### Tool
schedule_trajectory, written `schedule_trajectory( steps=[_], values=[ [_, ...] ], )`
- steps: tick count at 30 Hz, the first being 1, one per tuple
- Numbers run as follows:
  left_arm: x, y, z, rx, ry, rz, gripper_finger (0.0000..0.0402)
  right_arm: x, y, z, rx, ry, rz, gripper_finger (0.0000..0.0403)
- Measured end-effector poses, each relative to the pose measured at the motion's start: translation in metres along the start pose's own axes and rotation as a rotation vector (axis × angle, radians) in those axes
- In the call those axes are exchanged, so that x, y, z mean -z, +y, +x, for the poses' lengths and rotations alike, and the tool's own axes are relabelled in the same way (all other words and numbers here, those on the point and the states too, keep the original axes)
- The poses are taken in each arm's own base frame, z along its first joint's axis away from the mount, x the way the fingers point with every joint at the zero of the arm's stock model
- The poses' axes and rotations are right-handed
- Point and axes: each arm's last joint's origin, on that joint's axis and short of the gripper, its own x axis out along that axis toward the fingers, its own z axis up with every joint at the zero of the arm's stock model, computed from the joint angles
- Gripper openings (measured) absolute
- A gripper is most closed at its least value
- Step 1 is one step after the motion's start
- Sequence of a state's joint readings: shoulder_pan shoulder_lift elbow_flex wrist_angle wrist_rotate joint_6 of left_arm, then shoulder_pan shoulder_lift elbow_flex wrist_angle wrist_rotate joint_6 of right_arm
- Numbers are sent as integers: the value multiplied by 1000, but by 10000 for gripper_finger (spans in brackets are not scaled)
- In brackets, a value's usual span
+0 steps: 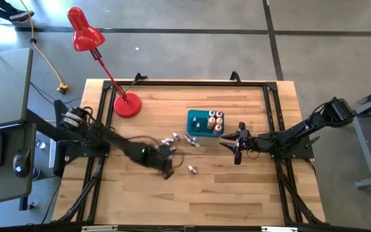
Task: Pick & Place food coloring
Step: Put the bottom small black food coloring bottle into the blue bin
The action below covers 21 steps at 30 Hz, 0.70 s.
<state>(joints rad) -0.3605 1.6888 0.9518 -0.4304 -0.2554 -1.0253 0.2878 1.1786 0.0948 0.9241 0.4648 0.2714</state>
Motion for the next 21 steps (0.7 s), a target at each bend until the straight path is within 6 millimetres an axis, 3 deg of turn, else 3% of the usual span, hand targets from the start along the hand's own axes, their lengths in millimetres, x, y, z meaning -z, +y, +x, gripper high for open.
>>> schedule_trajectory(
  steps=[7,13,16,21],
  values=[
    [-75,-12,-25,-9,-231,203,66,-1,0,0,-3,-12,24,139],
    [-146,5,-34,-85,-379,351,66,-1,0,0,-4,-7,31,139],
    [-164,22,-24,-134,-374,415,67,0,0,0,-1,5,23,139],
    [-188,43,1,-62,-375,397,67,1,0,0,-1,8,14,139]
  ],
)
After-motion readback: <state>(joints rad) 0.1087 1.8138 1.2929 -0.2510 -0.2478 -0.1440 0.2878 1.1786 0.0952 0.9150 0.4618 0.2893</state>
